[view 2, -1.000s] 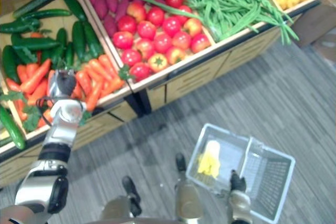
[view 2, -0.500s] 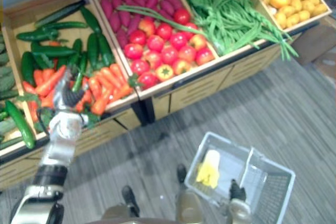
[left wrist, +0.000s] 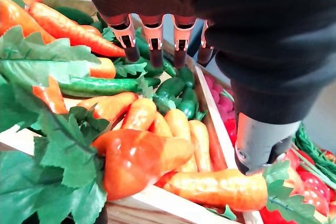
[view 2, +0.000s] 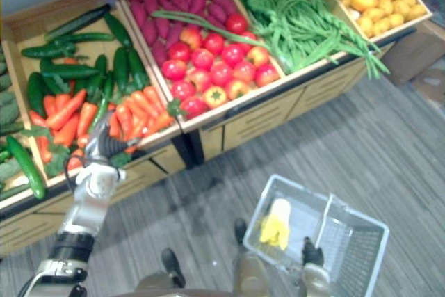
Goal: Pick vegetable in the basket
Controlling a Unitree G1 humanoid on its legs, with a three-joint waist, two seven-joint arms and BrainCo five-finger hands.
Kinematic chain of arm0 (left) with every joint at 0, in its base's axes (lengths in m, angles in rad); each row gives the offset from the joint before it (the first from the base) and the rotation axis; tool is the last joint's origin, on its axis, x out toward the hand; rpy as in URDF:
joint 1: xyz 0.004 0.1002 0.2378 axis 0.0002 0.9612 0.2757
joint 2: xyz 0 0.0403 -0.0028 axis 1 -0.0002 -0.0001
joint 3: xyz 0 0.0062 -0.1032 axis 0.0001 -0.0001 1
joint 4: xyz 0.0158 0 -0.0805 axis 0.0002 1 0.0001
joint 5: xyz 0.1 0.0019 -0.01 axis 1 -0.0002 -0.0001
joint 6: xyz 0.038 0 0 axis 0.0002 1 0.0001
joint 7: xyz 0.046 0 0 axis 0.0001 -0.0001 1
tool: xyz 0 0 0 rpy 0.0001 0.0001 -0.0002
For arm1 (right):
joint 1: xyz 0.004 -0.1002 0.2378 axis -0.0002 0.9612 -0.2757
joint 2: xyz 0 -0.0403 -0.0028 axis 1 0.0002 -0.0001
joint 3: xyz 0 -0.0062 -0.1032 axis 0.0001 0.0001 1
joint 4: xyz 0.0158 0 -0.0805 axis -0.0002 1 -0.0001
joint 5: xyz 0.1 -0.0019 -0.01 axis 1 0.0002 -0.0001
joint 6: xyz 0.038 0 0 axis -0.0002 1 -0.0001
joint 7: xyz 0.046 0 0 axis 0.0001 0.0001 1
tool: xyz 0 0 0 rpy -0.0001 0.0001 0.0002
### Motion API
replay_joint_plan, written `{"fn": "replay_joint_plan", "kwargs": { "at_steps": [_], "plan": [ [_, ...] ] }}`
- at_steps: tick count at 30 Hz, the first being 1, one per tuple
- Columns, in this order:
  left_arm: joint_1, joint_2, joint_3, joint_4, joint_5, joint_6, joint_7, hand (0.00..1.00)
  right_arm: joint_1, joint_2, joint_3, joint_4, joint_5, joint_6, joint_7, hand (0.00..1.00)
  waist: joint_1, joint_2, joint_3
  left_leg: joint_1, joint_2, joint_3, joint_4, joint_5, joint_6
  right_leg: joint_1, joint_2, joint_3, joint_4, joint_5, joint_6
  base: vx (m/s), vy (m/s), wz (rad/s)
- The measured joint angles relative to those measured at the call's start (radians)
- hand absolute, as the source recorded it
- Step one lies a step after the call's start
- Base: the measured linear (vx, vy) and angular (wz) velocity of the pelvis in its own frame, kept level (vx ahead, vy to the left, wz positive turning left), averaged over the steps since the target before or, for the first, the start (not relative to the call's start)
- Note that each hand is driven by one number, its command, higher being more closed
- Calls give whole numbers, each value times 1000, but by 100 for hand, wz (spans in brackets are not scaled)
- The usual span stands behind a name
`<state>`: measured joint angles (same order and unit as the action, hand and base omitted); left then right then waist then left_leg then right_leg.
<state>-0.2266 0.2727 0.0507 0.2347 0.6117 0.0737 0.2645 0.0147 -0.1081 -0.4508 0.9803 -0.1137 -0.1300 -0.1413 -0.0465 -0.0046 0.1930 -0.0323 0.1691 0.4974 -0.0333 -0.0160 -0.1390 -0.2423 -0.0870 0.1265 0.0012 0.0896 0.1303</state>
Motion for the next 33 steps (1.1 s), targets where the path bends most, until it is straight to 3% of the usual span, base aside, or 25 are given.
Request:
{"fn": "replay_joint_plan", "kwargs": {
  "at_steps": [20,21,33],
  "plan": [
    [-17,-37,53,135,0,18,-5,0,0,-2,26,-31,-3,11,0,100,9,0,0,-22,-1,14,3,-2,1,-31,-4,18,3,7,3,11,-5,-2],
    [-17,-37,53,136,0,18,-5,100,-1,-2,26,-32,-3,11,0,100,13,0,0,-22,-1,14,3,-2,1,-32,-4,18,2,7,3,0,0,0],
    [-142,-32,86,284,-1,23,14,100,-3,-6,30,-40,-5,16,0,100,19,0,0,-36,-3,15,3,-2,1,-47,-5,21,3,8,4,12,-5,0]
  ]
}}
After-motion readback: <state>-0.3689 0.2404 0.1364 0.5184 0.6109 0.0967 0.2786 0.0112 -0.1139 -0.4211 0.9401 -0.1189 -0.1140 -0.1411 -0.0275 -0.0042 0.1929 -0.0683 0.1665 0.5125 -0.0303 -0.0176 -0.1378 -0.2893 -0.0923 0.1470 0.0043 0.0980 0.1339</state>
